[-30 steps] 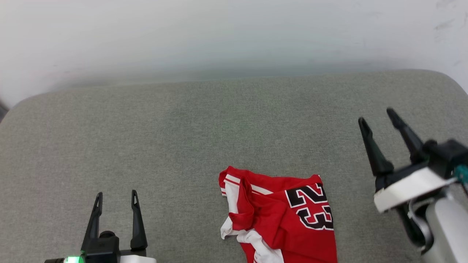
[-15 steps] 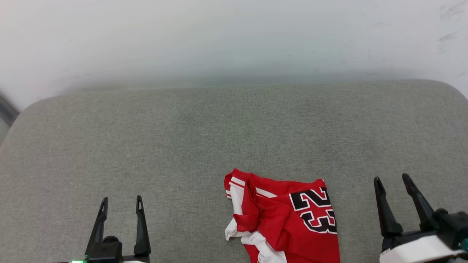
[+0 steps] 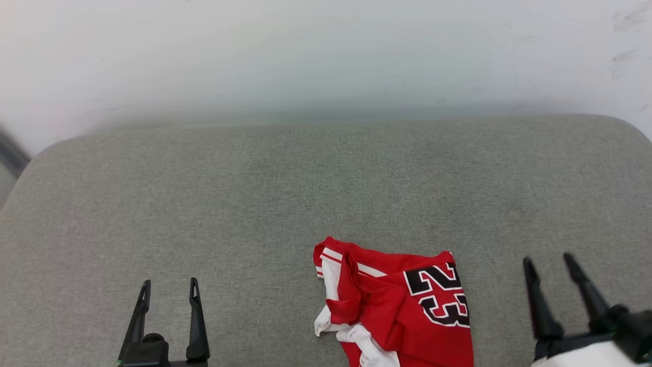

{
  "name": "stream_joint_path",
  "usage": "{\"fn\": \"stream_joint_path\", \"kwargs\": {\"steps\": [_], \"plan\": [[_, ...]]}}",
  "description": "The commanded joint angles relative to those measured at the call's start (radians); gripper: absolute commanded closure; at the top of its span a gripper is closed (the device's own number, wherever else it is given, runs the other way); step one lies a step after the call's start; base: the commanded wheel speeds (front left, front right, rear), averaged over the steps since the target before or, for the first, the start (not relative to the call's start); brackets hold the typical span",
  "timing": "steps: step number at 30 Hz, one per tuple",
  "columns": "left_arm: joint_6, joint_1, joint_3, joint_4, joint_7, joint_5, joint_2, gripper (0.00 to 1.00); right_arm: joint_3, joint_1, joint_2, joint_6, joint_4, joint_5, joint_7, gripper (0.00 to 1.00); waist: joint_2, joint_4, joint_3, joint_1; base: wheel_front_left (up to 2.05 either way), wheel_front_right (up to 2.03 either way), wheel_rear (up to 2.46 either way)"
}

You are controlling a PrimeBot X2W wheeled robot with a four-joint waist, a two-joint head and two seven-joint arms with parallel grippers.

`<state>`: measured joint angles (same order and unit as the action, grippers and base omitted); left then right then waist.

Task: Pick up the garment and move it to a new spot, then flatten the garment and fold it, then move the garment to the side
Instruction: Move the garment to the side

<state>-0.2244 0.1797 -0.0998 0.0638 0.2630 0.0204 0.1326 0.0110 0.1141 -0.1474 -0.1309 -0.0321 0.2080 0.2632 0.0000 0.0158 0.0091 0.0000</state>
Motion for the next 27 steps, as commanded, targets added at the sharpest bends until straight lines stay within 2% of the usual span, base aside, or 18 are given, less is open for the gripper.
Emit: {"fn": "stream_joint_path", "kwargs": {"steps": [1, 4, 7, 8, 9, 14, 20, 23, 27], "plan": [[0.001, 0.009, 0.005, 0.002, 0.002, -0.003, -0.003, 0.0, -0.019, -0.044, -0.017, 0.001, 0.018, 0.003, 0.002, 0.0, 0.0, -0.002, 0.002, 0.0, 0.0, 0.0, 0.0], [0.002, 0.005, 0.008, 0.004, 0.002, -0.005, -0.005, 0.0, -0.026, -0.113, -0.067, 0.0, 0.033, 0.018, 0.002, 0.0, 0.0, -0.005, 0.008, 0.0, 0.0, 0.0, 0.0], [0.005, 0.001, 0.01, 0.004, 0.002, -0.007, -0.006, 0.0, 0.013, -0.209, -0.153, 0.0, 0.024, 0.052, -0.022, 0.0, 0.0, -0.006, 0.016, 0.0, 0.0, 0.0, 0.0], [0.005, 0.001, 0.01, 0.004, 0.002, -0.007, -0.006, 0.0, 0.013, -0.209, -0.153, 0.0, 0.024, 0.052, -0.022, 0.0, 0.0, -0.006, 0.016, 0.0, 0.0, 0.0, 0.0], [0.007, -0.002, 0.011, 0.004, 0.002, -0.008, -0.006, 0.0, 0.036, -0.242, -0.181, 0.0, 0.023, 0.075, -0.053, 0.0, 0.0, -0.006, 0.019, 0.0, 0.0, 0.0, 0.0], [0.012, -0.02, 0.013, 0.006, 0.002, -0.009, -0.006, 0.0, 0.198, -0.388, -0.345, 0.0, 0.029, 0.229, -0.321, 0.0, 0.0, -0.002, 0.042, 0.0, 0.0, 0.0, 0.0], [0.019, -0.044, 0.012, 0.006, 0.002, -0.007, -0.012, 0.0, 0.347, -0.481, -0.49, 0.0, 0.015, 0.5, -0.775, 0.0, 0.0, 0.005, 0.077, 0.0, 0.0, 0.0, 0.0], [0.022, -0.059, 0.011, 0.007, 0.002, -0.006, -0.016, 0.0, 0.381, -0.486, -0.532, 0.0, 0.013, 0.64, -0.952, 0.0, 0.0, 0.01, 0.099, 0.0, 0.0, 0.0, 0.0], [0.029, -0.085, 0.007, 0.011, 0.002, -0.007, -0.021, 0.0, 0.367, -0.464, -0.517, 0.0, -0.007, 0.782, -1.076, 0.0, 0.0, 0.02, 0.14, 0.0, 0.0, 0.0, 0.0]]}}
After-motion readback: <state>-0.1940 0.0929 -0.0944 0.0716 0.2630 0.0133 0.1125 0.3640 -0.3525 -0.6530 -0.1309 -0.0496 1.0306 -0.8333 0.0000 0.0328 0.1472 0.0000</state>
